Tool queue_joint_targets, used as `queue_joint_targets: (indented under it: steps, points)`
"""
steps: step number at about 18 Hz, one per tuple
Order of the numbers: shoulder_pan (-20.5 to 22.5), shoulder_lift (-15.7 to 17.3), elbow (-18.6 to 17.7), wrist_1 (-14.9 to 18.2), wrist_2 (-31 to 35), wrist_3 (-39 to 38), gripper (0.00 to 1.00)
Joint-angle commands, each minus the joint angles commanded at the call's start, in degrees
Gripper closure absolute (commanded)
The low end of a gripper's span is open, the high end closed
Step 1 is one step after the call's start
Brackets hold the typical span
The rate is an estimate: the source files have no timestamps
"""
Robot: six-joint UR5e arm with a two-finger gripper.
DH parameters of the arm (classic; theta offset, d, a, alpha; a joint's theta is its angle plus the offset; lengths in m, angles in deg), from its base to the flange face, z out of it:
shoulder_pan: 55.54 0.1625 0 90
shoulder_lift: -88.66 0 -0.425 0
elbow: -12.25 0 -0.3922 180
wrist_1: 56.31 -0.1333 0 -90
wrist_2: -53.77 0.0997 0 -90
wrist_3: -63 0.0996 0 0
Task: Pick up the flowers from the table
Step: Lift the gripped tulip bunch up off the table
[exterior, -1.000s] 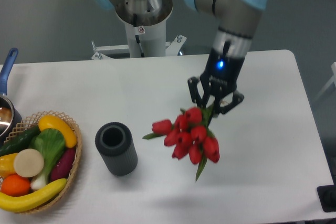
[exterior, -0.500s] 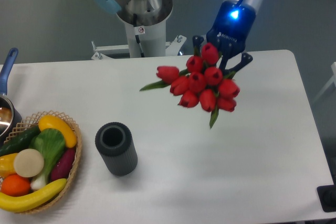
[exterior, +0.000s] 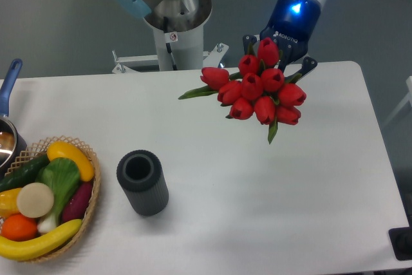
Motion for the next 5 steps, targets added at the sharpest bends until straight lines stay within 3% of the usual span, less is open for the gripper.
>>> queue_joint_targets:
  steps: [5]
  points:
    - [-0.2, -0.1, 0.3, 0.0, 0.1, 0.0, 0.74]
